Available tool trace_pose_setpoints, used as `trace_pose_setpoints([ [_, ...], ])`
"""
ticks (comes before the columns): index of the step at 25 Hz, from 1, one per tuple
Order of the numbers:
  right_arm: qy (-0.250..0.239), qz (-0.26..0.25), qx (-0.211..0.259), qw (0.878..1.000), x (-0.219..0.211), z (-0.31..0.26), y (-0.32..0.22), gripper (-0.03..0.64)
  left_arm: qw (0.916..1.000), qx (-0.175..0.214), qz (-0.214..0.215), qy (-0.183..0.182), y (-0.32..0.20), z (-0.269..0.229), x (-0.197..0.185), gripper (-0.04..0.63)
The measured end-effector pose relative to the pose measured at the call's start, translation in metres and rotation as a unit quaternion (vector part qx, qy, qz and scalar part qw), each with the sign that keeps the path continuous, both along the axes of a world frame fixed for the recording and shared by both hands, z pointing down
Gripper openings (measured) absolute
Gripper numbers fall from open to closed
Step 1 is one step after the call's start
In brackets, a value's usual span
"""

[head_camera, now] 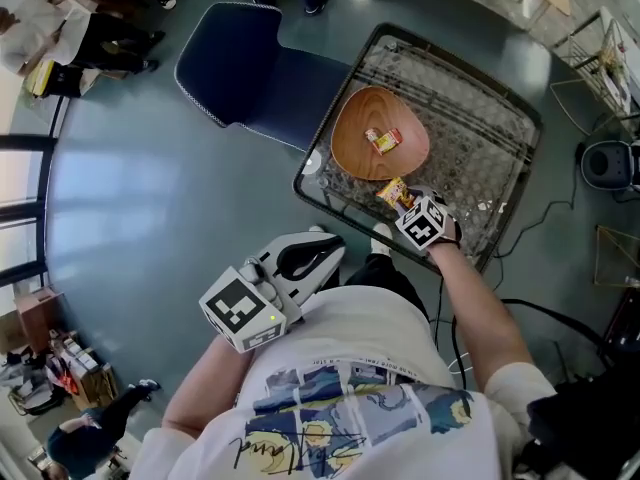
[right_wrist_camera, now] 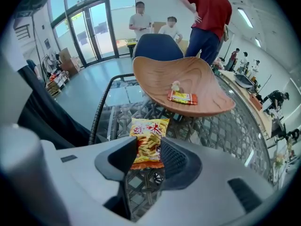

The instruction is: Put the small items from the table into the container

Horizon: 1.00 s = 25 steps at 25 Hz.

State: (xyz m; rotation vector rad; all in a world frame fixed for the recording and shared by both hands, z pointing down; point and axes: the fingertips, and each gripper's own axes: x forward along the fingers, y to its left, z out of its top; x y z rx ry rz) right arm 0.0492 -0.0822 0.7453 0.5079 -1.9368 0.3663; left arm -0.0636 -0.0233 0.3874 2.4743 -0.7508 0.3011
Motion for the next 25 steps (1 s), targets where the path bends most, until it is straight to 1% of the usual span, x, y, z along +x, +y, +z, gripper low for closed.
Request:
trace_pose_setpoints([
  [2,0.003,-0.002,-0.004,1.000,0.000,0.001,0.002,0.148,1.0000,0.000,0.000,0.002,-0.001,0.000,-0.004,0.011],
  [4,0.004,-0.004,-0.006,1.000,-0.001,-0.001,0.004,0.116,1.0000,0.000,0.001,0.005,-0.002,-0.001,-0.006,0.011],
  [7,0.004,-0.004,-0.005,1.000,-0.001,-0.006,0.012,0.087,0.9999,0.000,0.006,0.009,-0.001,0.000,-0.007,0.011],
  [11,-0.002,0.013,-0.004,1.000,0.004,-0.018,0.022,0.077,0.9996,0.002,0.023,0.019,0.000,0.000,-0.003,0.011],
  [14,-0.016,0.034,-0.002,0.999,0.009,-0.039,0.032,0.075,0.9989,0.002,0.040,0.026,0.003,0.000,0.000,0.011],
  [18,-0.036,0.051,0.016,0.998,0.007,-0.078,0.034,0.074,0.9974,-0.003,0.055,0.045,0.001,-0.001,0.004,0.009],
  [21,-0.056,0.067,0.033,0.996,0.003,-0.109,0.032,0.074,0.9964,0.000,0.067,0.052,0.003,-0.003,0.006,0.011],
  [25,-0.082,0.096,0.061,0.990,-0.011,-0.138,0.003,0.074,0.9953,0.005,0.078,0.057,0.000,-0.005,0.002,0.009],
])
